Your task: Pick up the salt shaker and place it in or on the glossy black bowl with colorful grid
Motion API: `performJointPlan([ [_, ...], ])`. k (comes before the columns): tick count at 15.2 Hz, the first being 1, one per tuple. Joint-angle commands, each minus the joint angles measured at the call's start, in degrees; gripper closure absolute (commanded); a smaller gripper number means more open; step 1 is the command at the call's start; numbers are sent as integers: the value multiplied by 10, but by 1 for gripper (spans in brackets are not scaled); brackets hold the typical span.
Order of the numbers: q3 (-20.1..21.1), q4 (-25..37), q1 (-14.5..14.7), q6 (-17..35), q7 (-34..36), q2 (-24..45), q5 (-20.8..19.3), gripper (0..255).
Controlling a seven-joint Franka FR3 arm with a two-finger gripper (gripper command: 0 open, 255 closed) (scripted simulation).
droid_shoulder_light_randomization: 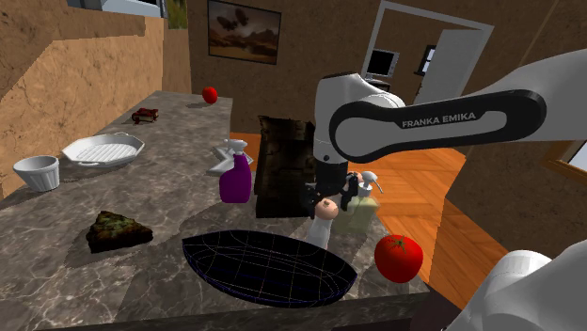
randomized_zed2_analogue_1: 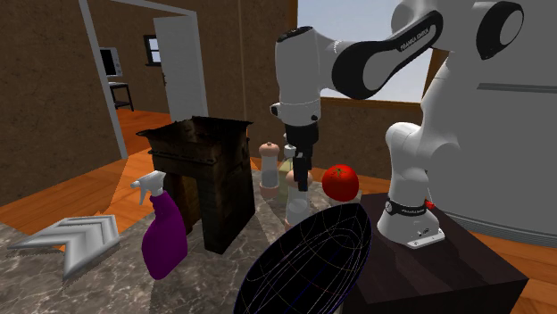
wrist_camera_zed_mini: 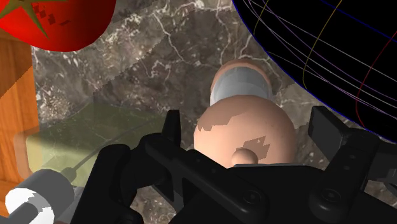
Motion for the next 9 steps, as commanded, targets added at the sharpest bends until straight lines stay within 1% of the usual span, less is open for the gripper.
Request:
performJointPlan([
  [1,0,0,0,0,0,0,0,0],
  [2,0,0,0,0,0,0,0,255],
  [9,0,0,0,0,0,0,0,255],
])
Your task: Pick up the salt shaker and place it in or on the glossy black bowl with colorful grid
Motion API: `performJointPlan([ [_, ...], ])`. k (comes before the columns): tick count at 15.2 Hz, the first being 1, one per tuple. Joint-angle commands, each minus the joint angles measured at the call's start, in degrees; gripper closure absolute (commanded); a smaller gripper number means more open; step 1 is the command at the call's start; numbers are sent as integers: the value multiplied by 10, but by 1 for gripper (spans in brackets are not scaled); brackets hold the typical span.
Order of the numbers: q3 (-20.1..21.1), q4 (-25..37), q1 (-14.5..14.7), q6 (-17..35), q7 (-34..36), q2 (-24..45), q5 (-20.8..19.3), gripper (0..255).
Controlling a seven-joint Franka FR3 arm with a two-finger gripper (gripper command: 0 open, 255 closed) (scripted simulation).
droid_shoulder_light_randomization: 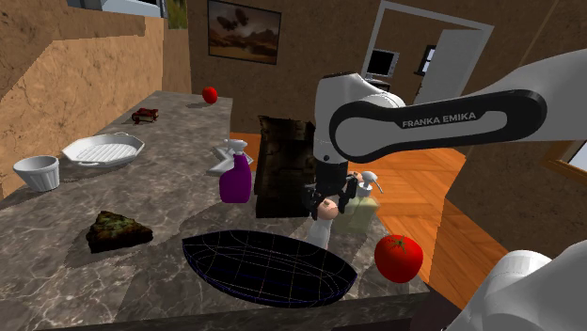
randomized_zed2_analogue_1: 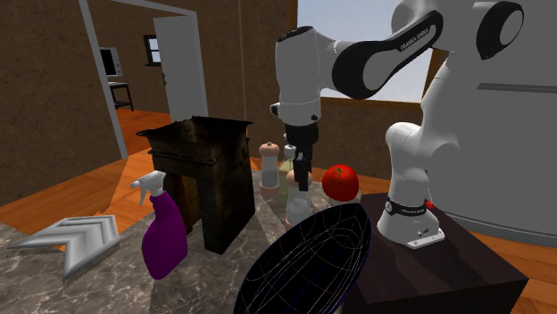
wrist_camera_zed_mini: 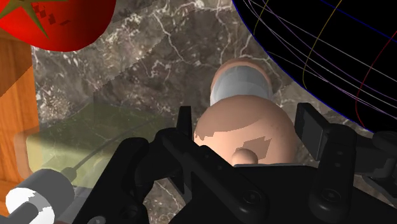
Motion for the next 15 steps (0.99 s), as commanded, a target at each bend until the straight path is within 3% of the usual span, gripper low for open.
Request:
performJointPlan([
  [1,0,0,0,0,0,0,0,255],
  [15,-7,87,-2,-102,-6,-15,-1,255],
])
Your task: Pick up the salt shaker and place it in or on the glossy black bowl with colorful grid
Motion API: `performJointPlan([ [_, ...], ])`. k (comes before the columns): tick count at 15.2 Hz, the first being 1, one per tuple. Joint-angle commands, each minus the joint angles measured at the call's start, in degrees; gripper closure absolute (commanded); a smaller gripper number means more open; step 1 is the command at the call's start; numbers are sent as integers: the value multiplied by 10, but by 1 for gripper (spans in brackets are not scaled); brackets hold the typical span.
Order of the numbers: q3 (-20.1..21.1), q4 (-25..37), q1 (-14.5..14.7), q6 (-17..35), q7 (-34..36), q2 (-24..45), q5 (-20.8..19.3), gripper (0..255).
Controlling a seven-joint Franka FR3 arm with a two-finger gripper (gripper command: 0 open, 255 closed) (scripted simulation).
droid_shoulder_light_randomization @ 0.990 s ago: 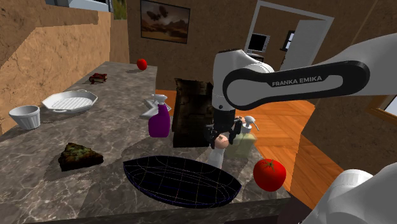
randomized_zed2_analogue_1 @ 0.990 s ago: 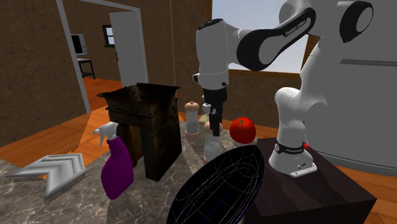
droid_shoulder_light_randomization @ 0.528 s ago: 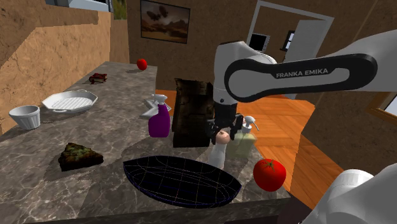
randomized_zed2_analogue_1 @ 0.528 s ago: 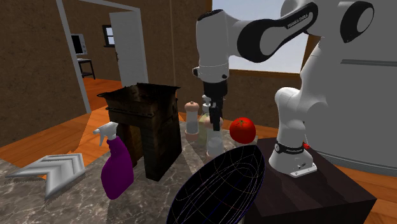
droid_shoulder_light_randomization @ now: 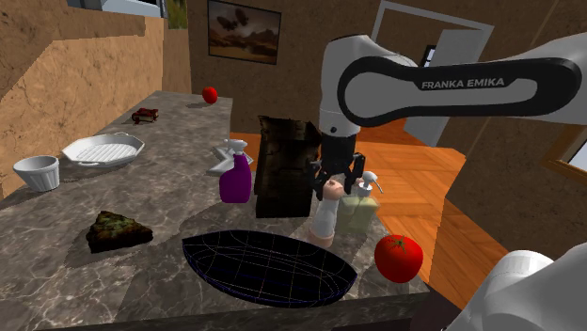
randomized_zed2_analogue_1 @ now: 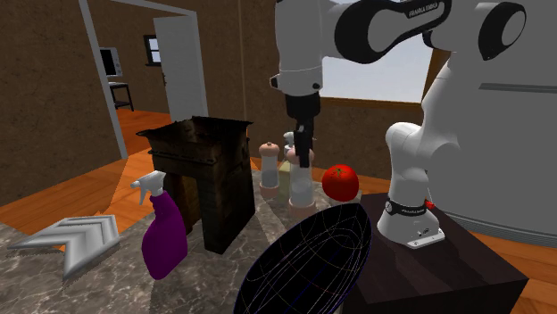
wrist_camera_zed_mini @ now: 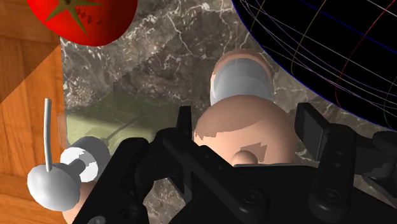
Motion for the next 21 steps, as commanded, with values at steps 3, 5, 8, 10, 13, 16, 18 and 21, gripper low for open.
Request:
performJointPlan([
  [3,-1,29,-1,-30,-1,-1,-1,255],
  [5,-2,45,-1,-46,-1,0,-1,255],
  [8,-3,70,-2,-69,-2,1,-2,255],
  [10,-3,86,-2,-84,-2,3,-3,255],
  [13,-4,113,-3,-107,-3,6,-4,255],
  [16,-4,140,-4,-130,-3,11,-5,255],
  [18,-5,159,-4,-145,-3,14,-6,255],
  [21,5,189,-1,-164,10,26,-3,255],
])
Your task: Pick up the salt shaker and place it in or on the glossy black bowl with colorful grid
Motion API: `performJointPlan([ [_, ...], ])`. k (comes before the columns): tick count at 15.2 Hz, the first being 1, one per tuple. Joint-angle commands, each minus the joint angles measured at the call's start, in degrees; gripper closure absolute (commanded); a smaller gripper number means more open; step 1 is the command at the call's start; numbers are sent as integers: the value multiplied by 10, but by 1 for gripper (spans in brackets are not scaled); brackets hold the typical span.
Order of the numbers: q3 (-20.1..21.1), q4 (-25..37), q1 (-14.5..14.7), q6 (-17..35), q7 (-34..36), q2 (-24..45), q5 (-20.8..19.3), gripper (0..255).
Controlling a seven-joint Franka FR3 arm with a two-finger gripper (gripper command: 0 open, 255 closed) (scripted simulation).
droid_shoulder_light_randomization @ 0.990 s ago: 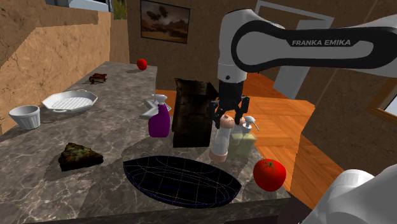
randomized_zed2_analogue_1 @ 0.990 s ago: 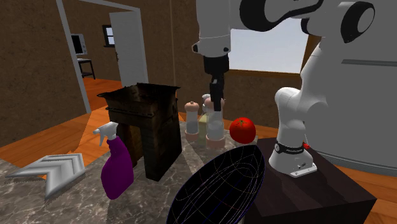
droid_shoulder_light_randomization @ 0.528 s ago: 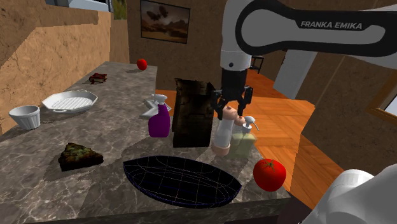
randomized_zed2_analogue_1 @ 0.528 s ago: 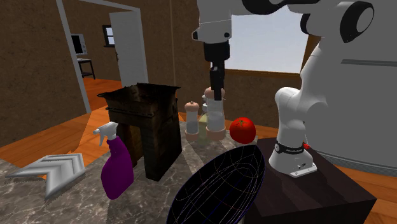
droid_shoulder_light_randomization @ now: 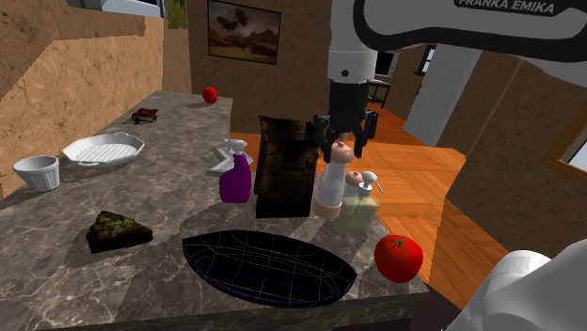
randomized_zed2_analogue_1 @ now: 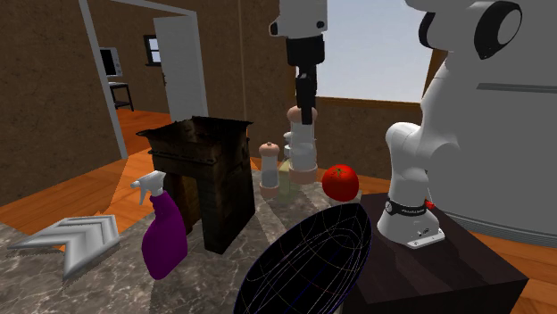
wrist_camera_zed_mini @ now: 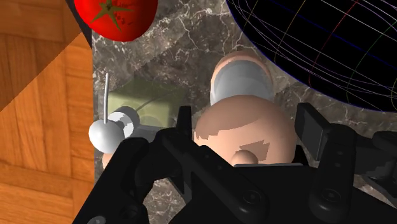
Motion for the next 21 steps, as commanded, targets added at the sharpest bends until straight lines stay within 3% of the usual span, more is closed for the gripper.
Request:
performJointPlan([
  [1,14,31,6,-17,21,14,4,255],
  [9,94,201,40,-86,144,120,7,255],
  [13,141,331,74,-136,224,209,-17,255],
  [21,132,223,67,-62,211,170,-1,255],
])
